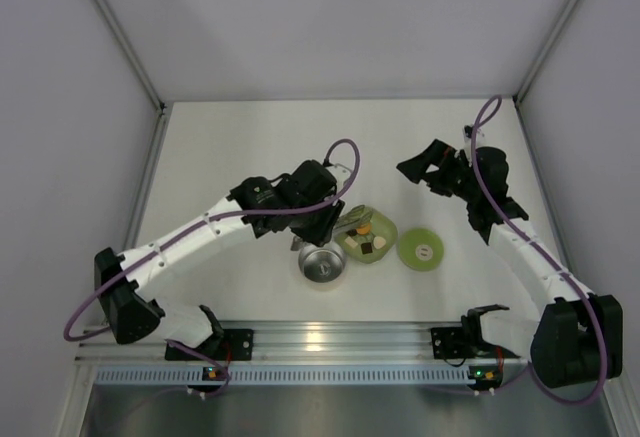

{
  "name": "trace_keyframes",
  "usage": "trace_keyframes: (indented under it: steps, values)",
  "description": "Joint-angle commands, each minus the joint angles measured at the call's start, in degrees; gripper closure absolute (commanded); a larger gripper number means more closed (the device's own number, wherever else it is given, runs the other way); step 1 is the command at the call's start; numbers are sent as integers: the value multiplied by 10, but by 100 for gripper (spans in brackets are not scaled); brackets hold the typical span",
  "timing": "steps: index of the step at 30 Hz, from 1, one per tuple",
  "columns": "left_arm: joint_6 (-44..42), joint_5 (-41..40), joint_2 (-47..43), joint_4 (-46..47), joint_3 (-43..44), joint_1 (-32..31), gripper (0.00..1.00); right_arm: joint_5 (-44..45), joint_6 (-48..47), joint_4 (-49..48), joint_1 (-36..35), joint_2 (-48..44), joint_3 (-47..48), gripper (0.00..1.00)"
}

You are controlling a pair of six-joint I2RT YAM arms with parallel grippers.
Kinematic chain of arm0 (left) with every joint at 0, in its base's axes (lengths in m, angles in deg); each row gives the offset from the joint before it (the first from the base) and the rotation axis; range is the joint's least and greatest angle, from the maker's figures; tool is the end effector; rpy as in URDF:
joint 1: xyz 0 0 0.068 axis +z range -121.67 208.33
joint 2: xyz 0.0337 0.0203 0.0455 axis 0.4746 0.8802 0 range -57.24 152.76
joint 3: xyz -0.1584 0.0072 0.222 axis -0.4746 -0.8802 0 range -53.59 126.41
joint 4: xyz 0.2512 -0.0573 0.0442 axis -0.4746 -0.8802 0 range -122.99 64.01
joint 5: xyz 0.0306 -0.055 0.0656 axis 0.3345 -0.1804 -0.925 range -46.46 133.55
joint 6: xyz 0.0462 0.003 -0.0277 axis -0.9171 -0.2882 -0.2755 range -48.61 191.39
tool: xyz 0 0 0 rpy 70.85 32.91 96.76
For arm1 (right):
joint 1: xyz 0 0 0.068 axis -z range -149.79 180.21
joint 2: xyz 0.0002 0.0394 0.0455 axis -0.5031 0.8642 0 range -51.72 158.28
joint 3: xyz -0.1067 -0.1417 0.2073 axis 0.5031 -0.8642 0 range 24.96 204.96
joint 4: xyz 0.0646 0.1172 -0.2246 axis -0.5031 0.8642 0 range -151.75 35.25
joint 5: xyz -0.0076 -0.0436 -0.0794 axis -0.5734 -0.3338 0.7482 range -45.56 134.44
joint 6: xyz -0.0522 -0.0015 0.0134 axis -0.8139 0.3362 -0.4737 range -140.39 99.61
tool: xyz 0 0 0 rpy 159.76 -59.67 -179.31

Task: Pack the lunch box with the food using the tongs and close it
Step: Pick up the fake food from the plate.

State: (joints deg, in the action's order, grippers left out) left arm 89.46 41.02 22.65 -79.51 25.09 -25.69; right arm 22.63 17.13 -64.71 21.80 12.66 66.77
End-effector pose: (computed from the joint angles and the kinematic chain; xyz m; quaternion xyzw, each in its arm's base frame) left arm 0.1676 -0.2282 0.3387 0.2877 0.9083 -0.1613 0.2572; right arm 0.2513 0.0506 0.2770 0.0962 0.8041 0.3631 0.4608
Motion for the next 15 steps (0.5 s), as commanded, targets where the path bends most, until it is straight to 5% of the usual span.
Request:
trace_keyframes:
  steps: [1,15]
  values:
    - [-6,-12,10,-14,10,-8,59,7,-12,8,-7,-12,14,1]
    - [-8,-39,42,-16,18,-14,58,4,-11,3,-7,-11,7,0]
